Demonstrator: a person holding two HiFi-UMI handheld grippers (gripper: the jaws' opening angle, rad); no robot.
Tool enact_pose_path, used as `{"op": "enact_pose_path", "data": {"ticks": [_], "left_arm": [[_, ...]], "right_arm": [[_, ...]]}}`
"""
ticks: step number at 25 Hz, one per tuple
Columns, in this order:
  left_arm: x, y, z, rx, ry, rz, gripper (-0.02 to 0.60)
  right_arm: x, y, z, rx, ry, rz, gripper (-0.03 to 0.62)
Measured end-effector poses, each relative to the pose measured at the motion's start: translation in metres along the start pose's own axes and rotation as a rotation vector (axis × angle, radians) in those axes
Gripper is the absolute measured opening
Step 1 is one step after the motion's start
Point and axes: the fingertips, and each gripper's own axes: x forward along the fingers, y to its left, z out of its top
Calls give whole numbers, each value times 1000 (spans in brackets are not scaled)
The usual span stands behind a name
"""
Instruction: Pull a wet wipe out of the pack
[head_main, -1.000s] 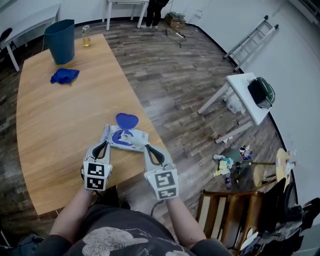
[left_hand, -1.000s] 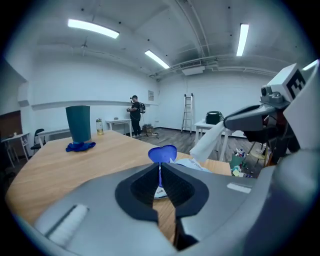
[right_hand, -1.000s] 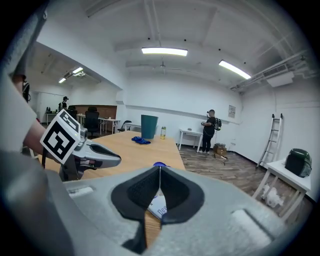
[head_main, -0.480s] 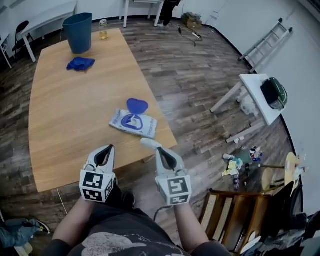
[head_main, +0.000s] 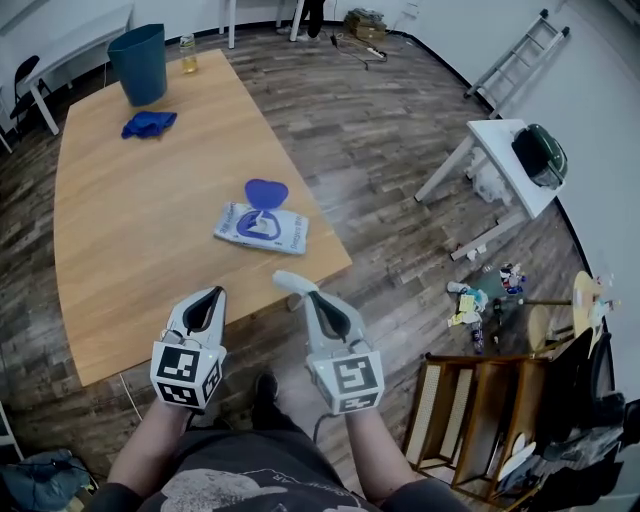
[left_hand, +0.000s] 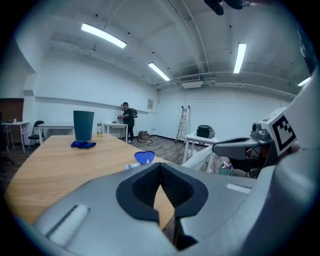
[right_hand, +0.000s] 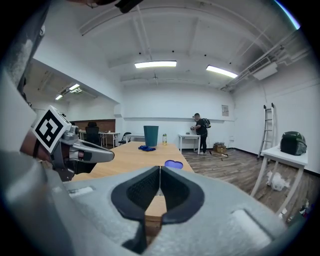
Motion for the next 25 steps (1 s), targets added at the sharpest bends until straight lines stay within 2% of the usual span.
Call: {"op": "enact_pose_path", "data": {"ticks": [9, 13, 18, 25], "left_arm": [[-81, 17, -21, -49, -4, -47, 18], [-116, 26, -19, -65, -40, -50, 18], [-155, 26, -16, -57, -81, -80, 18], [-191, 16, -26, -49, -79, -157, 18]], "right_arm": [[-42, 54, 4, 2, -4, -80, -3], [-64, 85, 8, -13, -9, -83, -3], [-91, 121, 7, 5, -15, -90, -3], [-128, 158, 5, -32, -3, -129, -3]]}}
